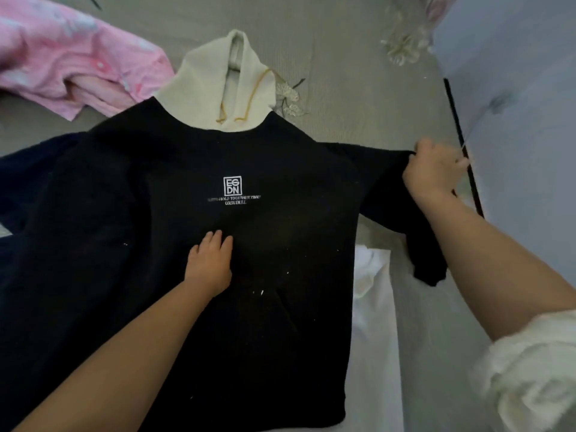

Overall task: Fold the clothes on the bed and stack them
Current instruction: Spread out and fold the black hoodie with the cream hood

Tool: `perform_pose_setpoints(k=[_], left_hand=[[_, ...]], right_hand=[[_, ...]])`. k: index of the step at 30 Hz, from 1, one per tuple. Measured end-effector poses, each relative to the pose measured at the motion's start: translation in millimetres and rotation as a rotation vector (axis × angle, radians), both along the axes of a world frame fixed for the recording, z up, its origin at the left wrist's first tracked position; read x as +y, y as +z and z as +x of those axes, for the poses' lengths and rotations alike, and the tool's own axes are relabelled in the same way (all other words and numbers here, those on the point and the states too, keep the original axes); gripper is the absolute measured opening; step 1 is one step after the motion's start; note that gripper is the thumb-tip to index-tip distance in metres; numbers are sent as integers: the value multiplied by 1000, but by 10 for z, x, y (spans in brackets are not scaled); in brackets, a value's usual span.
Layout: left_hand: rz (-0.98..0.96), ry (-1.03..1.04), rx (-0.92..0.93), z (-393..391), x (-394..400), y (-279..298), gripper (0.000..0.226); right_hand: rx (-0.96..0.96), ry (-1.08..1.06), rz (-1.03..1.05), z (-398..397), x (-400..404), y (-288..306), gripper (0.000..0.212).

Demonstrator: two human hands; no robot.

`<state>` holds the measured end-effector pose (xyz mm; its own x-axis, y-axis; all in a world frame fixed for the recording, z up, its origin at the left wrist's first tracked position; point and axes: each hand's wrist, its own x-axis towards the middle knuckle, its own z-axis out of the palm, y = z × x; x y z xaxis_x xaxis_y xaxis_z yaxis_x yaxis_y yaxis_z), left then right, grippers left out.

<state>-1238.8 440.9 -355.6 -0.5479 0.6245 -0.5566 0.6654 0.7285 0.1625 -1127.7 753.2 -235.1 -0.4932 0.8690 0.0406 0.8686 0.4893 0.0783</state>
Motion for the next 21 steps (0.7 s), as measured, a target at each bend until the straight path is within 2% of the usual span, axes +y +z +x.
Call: perform_pose_setpoints(k=[3, 7, 9, 11, 15, 18, 21], left_hand=[[248, -1, -17, 182, 181, 97, 60], [358, -36, -42, 639, -48, 63, 66], [333, -96, -47, 864, -385, -19, 76], [254, -171, -59, 1042, -747, -82, 89], [-56, -260, -96, 1236, -1383, -259, 107], [-112, -380, -72, 1322, -1541, -233, 124], [-125, -453, -2, 1407, -1569, -165, 115]], right_hand=[[-91, -8, -144, 110, -170, -345, 38], [104, 172, -278, 593, -848, -756, 41], [249, 204, -376, 937, -1316, -910, 38], [307, 150, -456, 1260, -1773, -1031, 40], [224, 55, -515, 1673, -2344, -1231, 53], [207, -37, -592, 1829, -2501, -1317, 59], [239, -18, -777, 1940, -2673, -1290, 59]])
